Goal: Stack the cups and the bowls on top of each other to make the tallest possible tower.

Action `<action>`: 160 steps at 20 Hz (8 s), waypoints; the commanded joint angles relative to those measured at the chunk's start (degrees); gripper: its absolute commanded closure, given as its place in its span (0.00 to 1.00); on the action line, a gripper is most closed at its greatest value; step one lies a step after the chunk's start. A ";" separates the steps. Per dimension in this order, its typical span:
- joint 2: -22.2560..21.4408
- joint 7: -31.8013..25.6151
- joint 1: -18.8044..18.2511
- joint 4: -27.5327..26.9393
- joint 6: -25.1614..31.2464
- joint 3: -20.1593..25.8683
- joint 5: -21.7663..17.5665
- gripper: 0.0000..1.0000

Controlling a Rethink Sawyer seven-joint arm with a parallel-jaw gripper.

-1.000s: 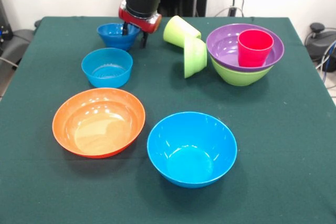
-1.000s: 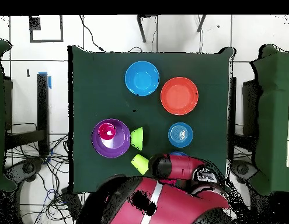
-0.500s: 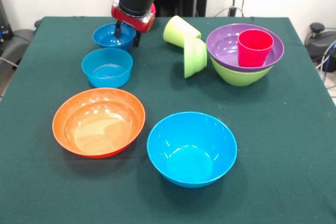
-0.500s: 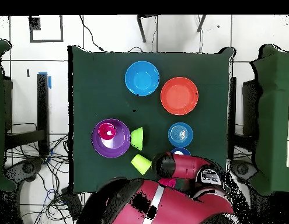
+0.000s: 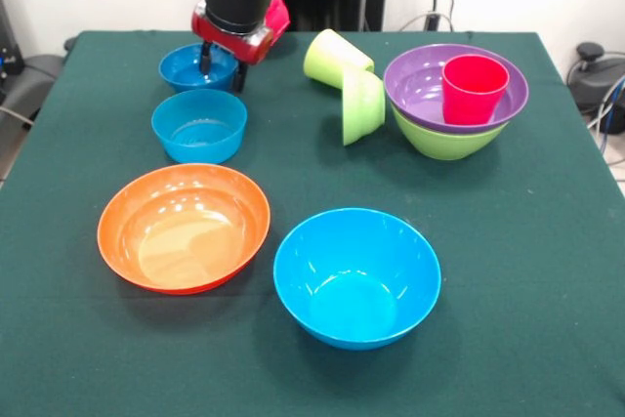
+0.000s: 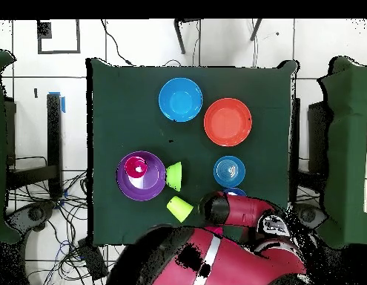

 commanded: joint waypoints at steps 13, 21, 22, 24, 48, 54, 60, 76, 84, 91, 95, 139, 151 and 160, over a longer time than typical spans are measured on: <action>-0.51 -1.14 -5.97 -3.64 5.93 12.53 0.33 1.00; -6.05 -1.57 -5.50 -1.69 15.73 13.51 2.83 1.00; -7.62 -1.98 -5.39 -1.19 18.88 13.79 3.58 1.00; -10.89 -1.79 -4.67 -0.21 25.06 14.11 5.32 1.00; -7.84 20.99 15.70 -12.11 35.17 6.84 24.98 1.00; -7.65 23.87 18.85 -14.27 39.10 4.55 27.81 1.00; -10.02 24.60 20.75 -15.80 45.87 1.12 26.05 1.00; -7.22 26.31 22.07 -18.50 44.68 1.68 28.95 1.00; -3.12 28.85 23.41 -24.67 45.33 1.96 32.31 1.00; -2.82 28.66 24.22 -29.14 53.57 0.26 32.40 1.00; -3.19 28.85 24.68 -30.62 56.91 -0.62 32.86 1.00; 4.70 30.58 32.15 -32.68 57.29 -7.43 38.17 1.00; 3.81 30.13 33.63 -28.24 51.69 -5.82 42.13 1.00; 4.28 30.24 33.52 -28.87 49.32 -3.84 44.68 1.00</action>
